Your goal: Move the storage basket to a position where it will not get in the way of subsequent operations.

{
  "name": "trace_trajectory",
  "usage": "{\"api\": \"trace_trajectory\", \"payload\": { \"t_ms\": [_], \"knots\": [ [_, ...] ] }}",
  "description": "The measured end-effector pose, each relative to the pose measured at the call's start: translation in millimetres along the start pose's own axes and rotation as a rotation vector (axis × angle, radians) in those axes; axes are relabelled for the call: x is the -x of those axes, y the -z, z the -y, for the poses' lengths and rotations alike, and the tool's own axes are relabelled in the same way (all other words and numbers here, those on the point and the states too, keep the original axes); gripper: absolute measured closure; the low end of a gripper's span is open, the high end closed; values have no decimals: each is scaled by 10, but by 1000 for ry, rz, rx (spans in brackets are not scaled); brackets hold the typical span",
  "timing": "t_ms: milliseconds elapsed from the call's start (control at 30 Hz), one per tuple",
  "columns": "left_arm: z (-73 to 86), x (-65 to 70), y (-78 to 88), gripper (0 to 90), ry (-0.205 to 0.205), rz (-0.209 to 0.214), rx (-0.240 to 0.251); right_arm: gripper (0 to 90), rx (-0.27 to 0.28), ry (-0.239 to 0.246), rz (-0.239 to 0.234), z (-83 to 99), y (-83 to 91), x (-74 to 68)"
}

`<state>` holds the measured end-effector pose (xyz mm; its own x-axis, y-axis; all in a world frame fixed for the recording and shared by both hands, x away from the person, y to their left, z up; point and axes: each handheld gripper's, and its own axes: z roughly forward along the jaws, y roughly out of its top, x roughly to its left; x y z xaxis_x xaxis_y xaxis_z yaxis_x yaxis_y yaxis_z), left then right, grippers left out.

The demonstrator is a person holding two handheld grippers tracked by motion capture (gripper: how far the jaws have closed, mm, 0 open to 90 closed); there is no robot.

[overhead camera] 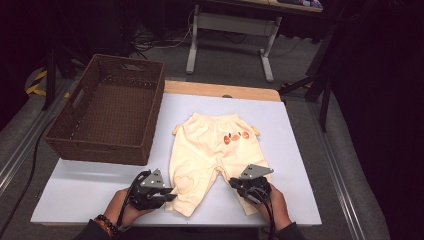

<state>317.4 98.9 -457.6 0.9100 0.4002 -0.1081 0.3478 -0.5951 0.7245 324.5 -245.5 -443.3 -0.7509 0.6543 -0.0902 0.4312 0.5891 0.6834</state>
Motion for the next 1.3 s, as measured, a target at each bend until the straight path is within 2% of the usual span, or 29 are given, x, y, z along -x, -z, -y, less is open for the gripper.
{"api": "trace_trajectory", "payload": {
  "t_ms": [133,267,367,400,467,533,567,733,800,900,1000,1067,1100,1167,1300],
  "knots": [
    [18,-39,86,738,4,-15,23,856,27,-11,-26,-43,39,-29],
    [14,-20,168,716,-30,-31,20,851,50,4,-25,-82,68,-71],
    [-5,-11,256,639,-31,-45,51,836,88,13,-37,-92,101,-80],
    [-6,-11,282,616,-26,-48,76,818,118,14,-48,-96,130,-82],
    [-4,-8,328,549,-29,-52,107,737,147,32,-28,-106,172,-86],
    [-8,-12,342,531,-41,-78,126,730,180,44,-18,-102,215,-76],
    [-5,-13,343,500,-40,-85,141,697,194,47,-11,-98,238,-63],
    [25,-27,351,394,-54,-126,187,596,291,45,12,-62,365,24],
    [41,-36,341,361,-57,-137,209,535,309,37,20,-46,398,78],
    [64,-65,293,304,-39,-148,189,432,325,26,41,-3,433,163],
    [91,-90,226,286,-2,-131,165,374,353,10,65,56,469,243],
    [96,-98,188,257,15,-125,151,276,371,-3,86,91,498,291],
    [98,-96,174,251,22,-116,151,233,385,-8,116,115,513,310],
    [94,-83,145,247,31,-110,136,207,405,-17,143,161,538,344],
    [82,-67,66,215,54,-78,95,154,430,-51,164,239,564,422]
  ]
}}
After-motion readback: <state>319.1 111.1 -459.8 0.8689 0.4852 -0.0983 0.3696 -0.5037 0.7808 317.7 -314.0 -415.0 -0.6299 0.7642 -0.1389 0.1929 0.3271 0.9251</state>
